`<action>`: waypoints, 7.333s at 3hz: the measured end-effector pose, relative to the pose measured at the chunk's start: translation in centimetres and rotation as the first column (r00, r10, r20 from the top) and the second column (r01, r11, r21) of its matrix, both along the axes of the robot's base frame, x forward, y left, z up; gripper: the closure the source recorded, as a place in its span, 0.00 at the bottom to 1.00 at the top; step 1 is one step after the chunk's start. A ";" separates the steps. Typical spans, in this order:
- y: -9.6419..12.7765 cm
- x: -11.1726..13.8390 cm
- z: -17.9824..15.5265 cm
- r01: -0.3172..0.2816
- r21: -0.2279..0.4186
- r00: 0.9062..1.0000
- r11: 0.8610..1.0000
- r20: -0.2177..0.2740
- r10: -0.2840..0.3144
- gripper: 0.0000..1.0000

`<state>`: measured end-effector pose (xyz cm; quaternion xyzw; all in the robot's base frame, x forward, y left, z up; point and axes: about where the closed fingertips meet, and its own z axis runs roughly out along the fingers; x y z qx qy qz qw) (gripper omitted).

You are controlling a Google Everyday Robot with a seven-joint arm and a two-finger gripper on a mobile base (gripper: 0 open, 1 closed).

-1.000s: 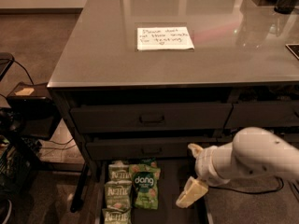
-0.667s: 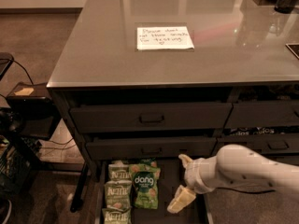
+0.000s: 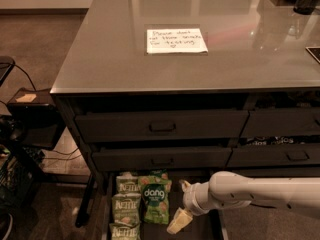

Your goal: Pick green rice chip bag from bottom drawer and place on counter

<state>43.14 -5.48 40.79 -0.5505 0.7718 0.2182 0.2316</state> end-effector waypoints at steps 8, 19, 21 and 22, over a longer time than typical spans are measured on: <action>2.4 11.3 -19.1 0.079 0.065 0.994 0.995 0.076 -0.084 0.00; 2.9 10.4 -18.9 0.181 0.256 0.982 0.950 -0.107 -0.158 1.00; -0.1 10.2 -14.8 0.178 0.238 0.984 0.955 -0.045 -0.172 1.00; -2.2 10.7 -11.3 0.158 0.218 0.987 0.963 0.001 -0.162 1.00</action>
Offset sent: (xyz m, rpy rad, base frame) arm 0.0320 0.0015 -0.0919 -0.0088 -0.0590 -0.0233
